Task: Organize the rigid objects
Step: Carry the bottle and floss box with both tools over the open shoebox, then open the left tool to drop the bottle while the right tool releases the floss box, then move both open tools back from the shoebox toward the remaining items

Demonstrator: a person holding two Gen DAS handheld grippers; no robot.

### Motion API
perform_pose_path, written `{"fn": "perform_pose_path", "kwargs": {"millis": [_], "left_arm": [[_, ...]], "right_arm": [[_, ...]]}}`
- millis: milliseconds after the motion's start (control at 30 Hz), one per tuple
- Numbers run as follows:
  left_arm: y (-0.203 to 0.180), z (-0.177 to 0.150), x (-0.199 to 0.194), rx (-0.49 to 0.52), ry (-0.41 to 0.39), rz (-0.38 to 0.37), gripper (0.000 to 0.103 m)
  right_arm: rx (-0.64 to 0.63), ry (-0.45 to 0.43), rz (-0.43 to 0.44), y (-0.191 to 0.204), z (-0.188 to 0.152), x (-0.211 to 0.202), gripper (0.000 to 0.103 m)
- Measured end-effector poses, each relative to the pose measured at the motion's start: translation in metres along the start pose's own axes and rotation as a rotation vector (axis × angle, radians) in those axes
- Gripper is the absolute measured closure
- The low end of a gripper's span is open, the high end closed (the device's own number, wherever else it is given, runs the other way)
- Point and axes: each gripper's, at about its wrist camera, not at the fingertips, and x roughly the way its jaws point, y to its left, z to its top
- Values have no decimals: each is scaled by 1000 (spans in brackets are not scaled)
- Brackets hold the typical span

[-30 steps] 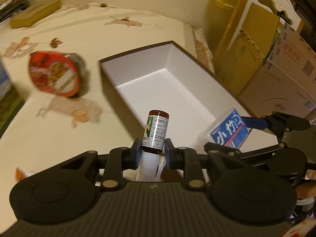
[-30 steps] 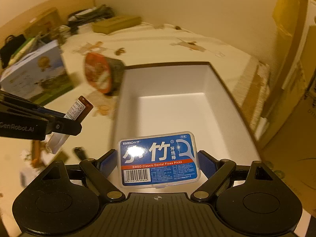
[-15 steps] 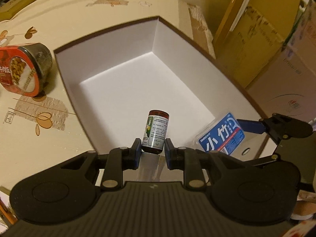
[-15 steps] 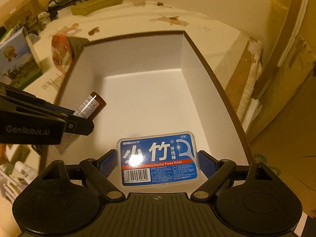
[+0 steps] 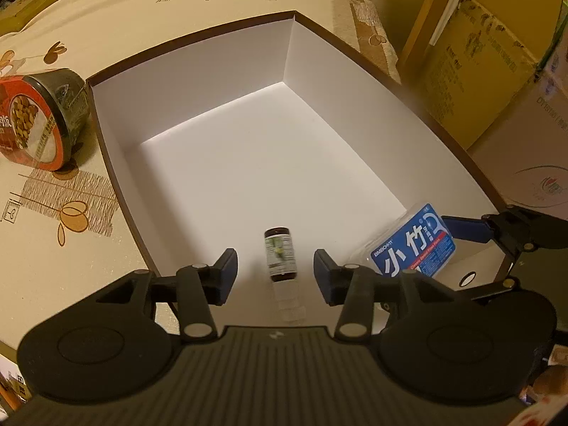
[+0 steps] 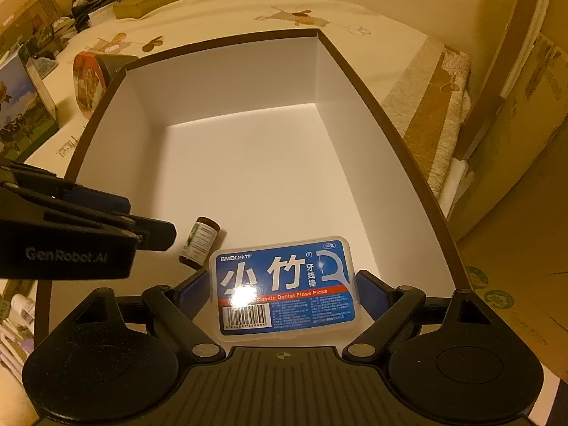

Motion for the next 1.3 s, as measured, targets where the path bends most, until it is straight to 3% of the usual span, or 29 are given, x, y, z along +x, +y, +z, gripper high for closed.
{"fn": "perform_pose_path", "kwargs": {"millis": [233,900,1100,1300], "left_arm": [[-2,1,-6,8,-16,-17,49],[15,-8,-60,-11,-95,-68,49],[37,-29,-94,-28,-134,-85,49],[76,-74,-138,-47,-174,-1,49]], "right_arm": [[8,-19,-4,1,1,-6,17],[5,-85,-36,15,6,-46,16],[-3,-134,-31,31,2,-72,16],[14,-202,24,61,-19,-107,16]]}}
